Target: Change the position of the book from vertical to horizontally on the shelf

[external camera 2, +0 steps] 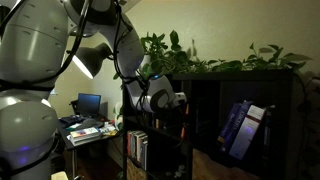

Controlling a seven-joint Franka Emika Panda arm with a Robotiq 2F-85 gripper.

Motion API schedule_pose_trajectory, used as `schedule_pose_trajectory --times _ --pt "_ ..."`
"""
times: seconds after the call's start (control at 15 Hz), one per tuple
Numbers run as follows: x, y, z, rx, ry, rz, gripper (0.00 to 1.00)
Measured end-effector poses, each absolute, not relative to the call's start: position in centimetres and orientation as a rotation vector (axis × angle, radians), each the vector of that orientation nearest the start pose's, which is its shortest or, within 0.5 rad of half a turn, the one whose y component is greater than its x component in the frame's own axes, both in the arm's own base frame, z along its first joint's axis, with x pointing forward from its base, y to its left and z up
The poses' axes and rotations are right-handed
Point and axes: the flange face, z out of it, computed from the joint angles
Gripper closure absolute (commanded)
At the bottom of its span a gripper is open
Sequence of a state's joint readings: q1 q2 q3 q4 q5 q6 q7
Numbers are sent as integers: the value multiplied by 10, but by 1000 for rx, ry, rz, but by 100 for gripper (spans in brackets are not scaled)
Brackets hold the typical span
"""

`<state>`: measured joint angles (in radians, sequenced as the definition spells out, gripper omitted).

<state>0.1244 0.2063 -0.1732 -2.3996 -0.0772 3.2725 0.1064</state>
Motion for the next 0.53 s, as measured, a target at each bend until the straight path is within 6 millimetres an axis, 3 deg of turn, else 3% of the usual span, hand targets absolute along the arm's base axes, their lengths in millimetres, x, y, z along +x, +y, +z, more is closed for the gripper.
schedule_pose_trajectory --times 0.13,0.4,0.47,0.53 --pt "548 -17 309 -2989 118 -1042 0" --pt "550 -18 309 -2981 163 -1044 15" --pt "550 -18 309 -2980 173 -1044 22" --pt "550 -19 309 -2979 182 -1044 40"
